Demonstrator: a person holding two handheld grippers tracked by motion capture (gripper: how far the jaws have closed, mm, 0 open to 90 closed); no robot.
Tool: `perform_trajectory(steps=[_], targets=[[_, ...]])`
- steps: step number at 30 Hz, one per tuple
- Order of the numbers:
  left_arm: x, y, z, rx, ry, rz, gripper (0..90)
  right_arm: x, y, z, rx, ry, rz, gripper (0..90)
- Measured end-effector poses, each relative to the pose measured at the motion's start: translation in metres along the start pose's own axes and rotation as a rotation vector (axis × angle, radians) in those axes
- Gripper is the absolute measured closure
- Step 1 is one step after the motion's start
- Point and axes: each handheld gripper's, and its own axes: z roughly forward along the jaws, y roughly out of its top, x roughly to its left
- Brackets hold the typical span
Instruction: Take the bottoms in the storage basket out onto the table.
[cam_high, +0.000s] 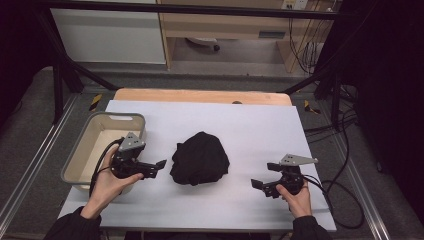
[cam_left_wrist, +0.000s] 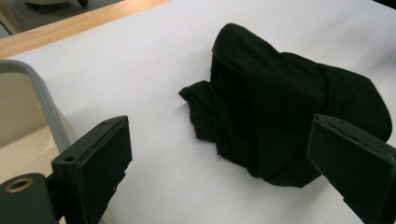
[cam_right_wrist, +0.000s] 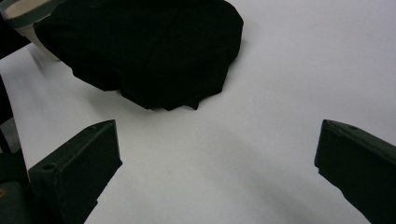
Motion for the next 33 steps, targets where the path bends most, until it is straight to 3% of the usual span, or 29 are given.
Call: perform_trajectory(steps=[18, 33], targets=[[0.024, -0.027, -0.011, 0.025, 0.056, -0.009, 5.7, 0.0, 0.0, 0.0, 0.002, -0.001, 0.0, 0.6], [0.035, -0.04, -0.02, 0.016, 0.053, -0.034, 5.5, 0.0, 0.0, 0.0, 0.002, -0.003, -0.002, 0.7]])
